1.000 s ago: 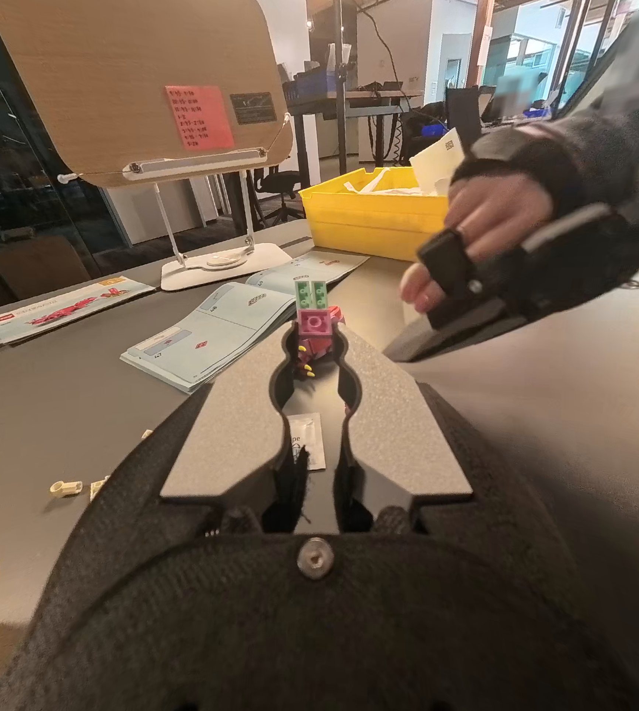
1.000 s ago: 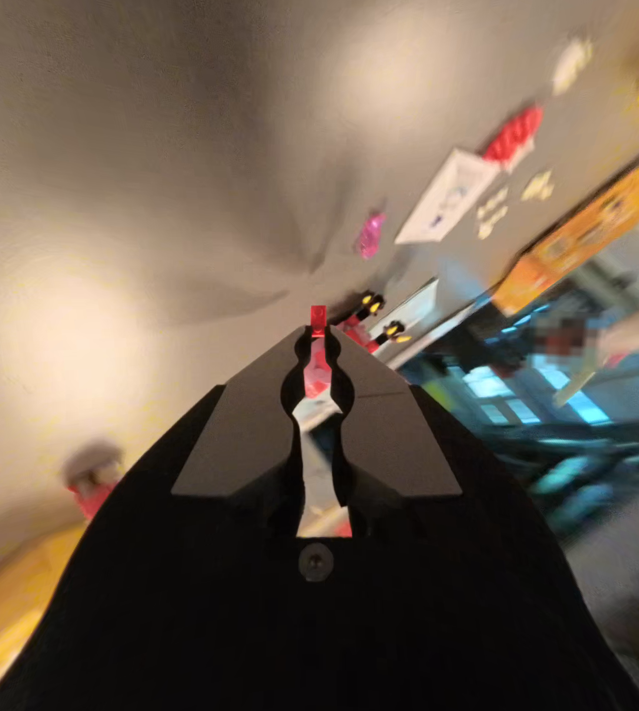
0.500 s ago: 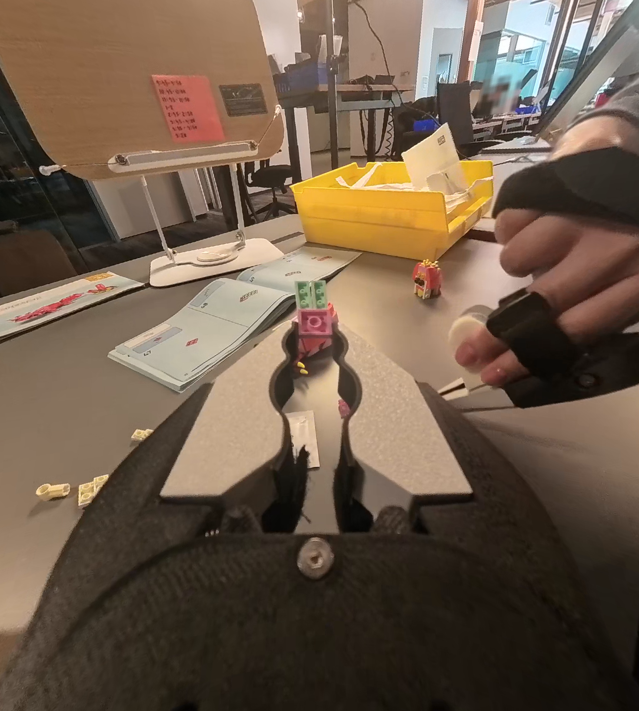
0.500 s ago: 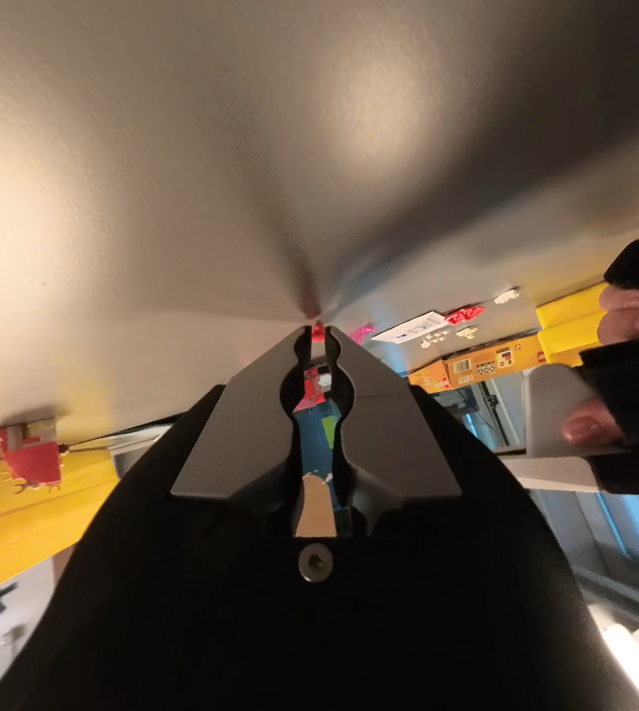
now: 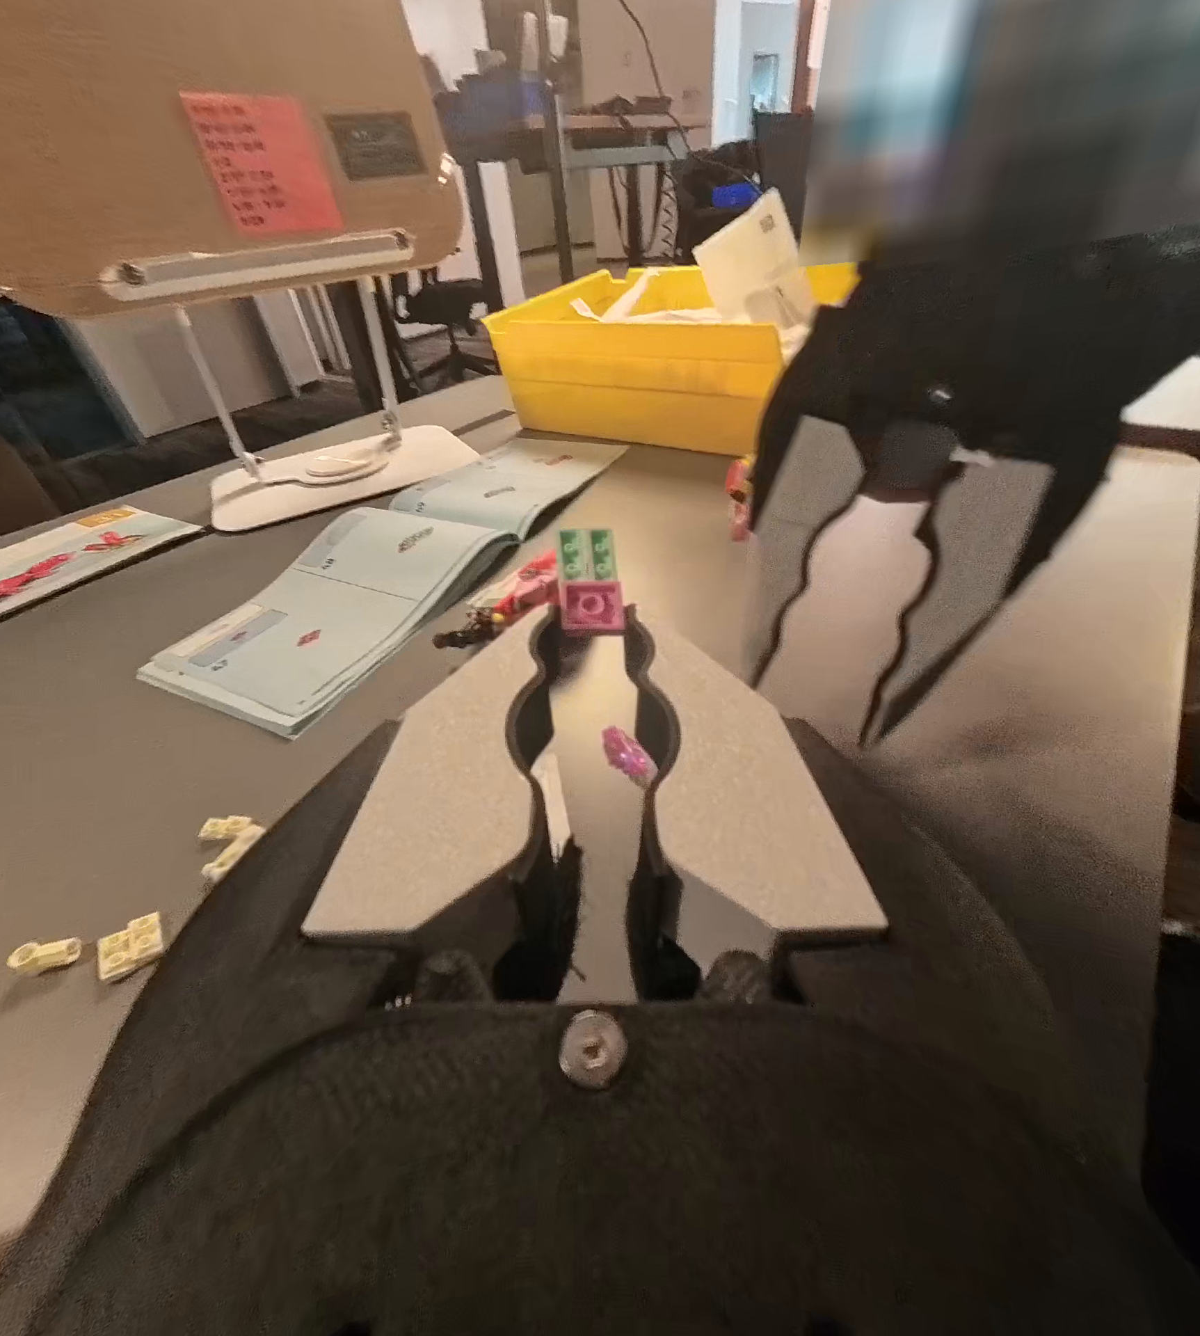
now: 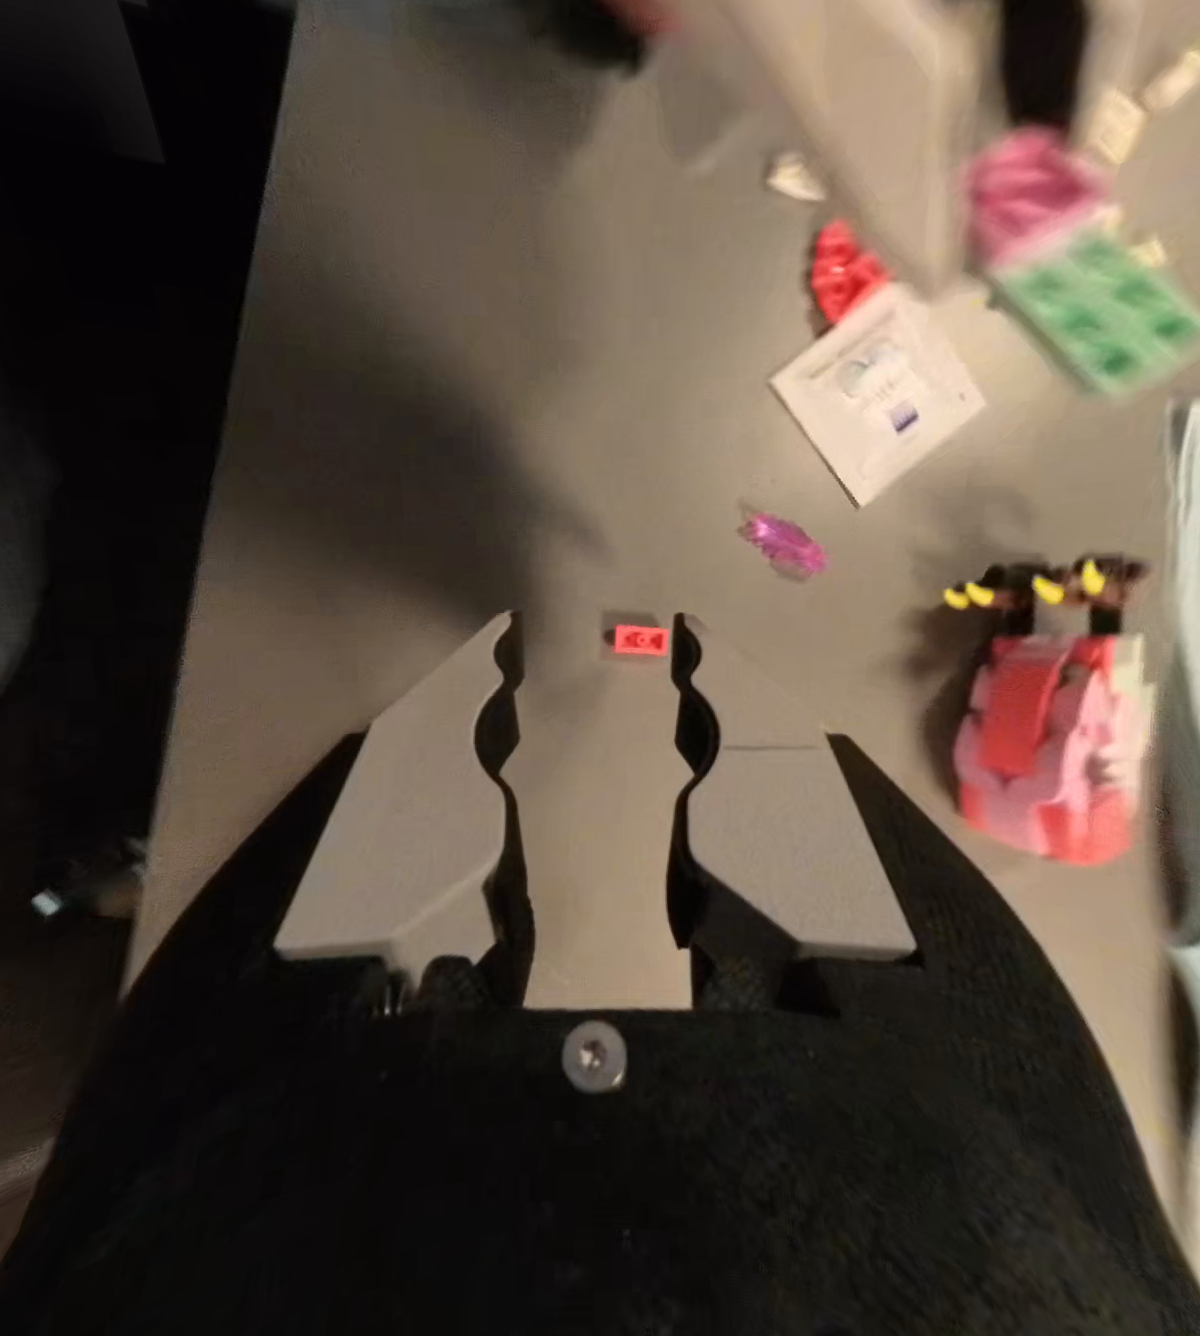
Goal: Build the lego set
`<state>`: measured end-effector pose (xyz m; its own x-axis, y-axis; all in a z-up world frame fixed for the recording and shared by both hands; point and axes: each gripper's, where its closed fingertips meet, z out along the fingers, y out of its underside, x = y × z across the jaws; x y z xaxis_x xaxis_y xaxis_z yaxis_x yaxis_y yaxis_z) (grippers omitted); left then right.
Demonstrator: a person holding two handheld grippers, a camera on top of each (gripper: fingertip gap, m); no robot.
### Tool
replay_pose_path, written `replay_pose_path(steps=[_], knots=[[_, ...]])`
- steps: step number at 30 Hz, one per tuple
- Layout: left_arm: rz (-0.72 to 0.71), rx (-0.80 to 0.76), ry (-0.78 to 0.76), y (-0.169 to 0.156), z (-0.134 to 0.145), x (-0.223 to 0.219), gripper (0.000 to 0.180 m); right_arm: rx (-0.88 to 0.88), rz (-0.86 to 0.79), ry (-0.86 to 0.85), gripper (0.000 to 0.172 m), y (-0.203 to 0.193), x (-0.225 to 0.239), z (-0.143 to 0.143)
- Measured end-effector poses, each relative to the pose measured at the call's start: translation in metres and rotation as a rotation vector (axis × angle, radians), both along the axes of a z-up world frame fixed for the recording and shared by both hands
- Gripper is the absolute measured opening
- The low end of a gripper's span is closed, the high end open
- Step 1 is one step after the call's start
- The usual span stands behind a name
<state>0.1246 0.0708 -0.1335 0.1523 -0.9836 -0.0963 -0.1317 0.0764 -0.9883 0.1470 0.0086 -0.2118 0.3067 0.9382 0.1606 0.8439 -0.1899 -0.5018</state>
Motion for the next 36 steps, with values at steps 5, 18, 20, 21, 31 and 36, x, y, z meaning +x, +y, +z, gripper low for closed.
replay_pose_path(steps=[5, 18, 20, 21, 31, 36], knots=[[-0.119, -0.076, 0.162, -0.01, -0.028, -0.002, 0.015, -0.099, -0.145, 0.185, 0.029, 0.008, 0.011, -0.011], [-0.218, -0.077, 0.25, -0.023, -0.037, -0.013, 0.015, -0.125, -0.137, 0.252, 0.013, 0.014, 0.01, -0.015], [-0.256, -0.07, 0.242, -0.029, -0.033, -0.014, 0.016, -0.076, -0.109, 0.253, 0.013, 0.019, 0.011, 0.001], [-0.273, -0.063, 0.241, -0.032, -0.032, -0.015, 0.015, -0.058, -0.094, 0.283, 0.013, 0.021, 0.009, 0.014], [-0.391, -0.057, 0.201, -0.053, -0.023, -0.018, 0.015, -0.004, 0.106, 0.299, 0.014, 0.007, -0.026, 0.068], [-0.419, -0.057, 0.182, -0.058, -0.021, -0.018, 0.015, -0.008, 0.136, 0.258, 0.014, 0.004, -0.03, 0.067]])
